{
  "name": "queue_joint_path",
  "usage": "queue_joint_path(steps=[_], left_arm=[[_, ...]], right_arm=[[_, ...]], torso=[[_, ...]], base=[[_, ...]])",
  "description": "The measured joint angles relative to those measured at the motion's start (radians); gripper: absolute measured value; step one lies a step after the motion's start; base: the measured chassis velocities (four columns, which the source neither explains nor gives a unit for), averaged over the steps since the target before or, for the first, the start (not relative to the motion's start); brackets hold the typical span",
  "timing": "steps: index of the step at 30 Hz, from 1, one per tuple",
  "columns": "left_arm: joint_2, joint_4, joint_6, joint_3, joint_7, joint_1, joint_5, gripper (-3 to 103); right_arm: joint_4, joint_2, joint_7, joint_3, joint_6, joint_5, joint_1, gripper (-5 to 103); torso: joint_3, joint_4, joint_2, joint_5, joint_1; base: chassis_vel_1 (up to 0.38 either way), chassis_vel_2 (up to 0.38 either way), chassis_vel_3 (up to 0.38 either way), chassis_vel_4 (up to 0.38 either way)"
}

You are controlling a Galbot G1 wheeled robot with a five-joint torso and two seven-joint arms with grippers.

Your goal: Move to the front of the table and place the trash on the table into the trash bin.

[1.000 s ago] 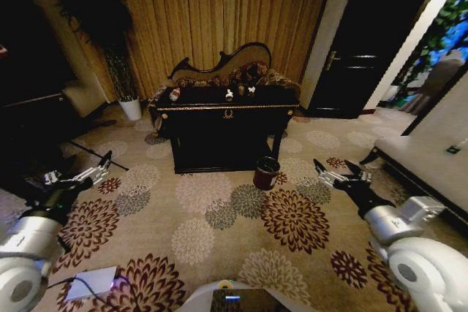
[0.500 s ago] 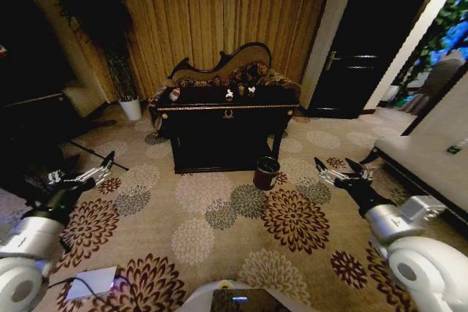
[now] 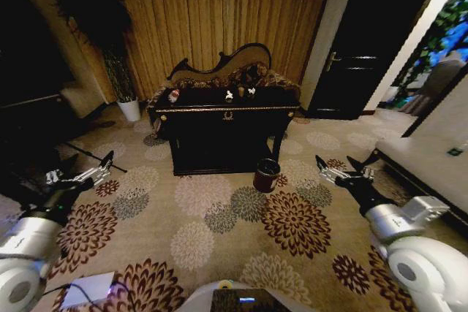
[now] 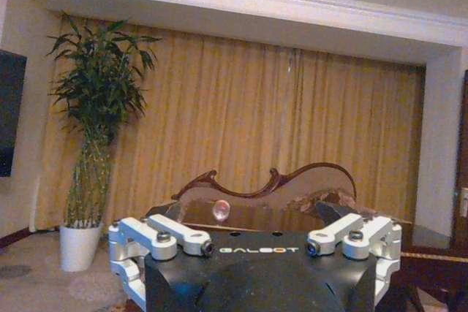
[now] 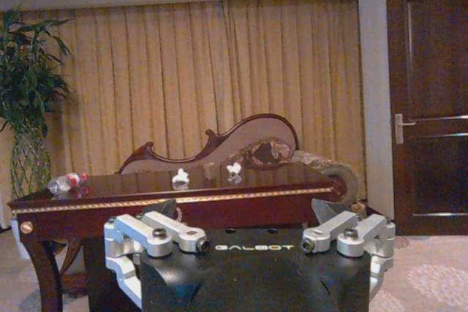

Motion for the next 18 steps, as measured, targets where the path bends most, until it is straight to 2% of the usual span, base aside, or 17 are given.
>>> queue_joint_path(steps=[9,12,18], left_arm=[[0.0,0.0,-0.001,-0.004,0.005,0.001,-0.001,100],[0.0,0.0,-0.001,-0.005,0.005,0.001,-0.001,100],[-0.001,0.0,-0.002,-0.006,0.006,0.001,-0.001,100]], right_arm=[[0.0,0.0,0.0,-0.001,0.005,-0.001,0.0,100],[0.0,0.0,0.0,-0.002,0.005,-0.002,0.001,100],[0.0,0.003,0.0,-0.004,0.006,-0.003,0.0,100]], torso=[[0.0,-0.0007,-0.001,0.0006,0.001],[0.0,0.0003,-0.001,-0.0001,0.001],[0.0,-0.0004,0.0,-0.0001,0.0]], base=[[-0.292,0.277,0.295,-0.27],[-0.301,0.314,0.307,-0.312],[-0.263,0.28,0.251,-0.285]])
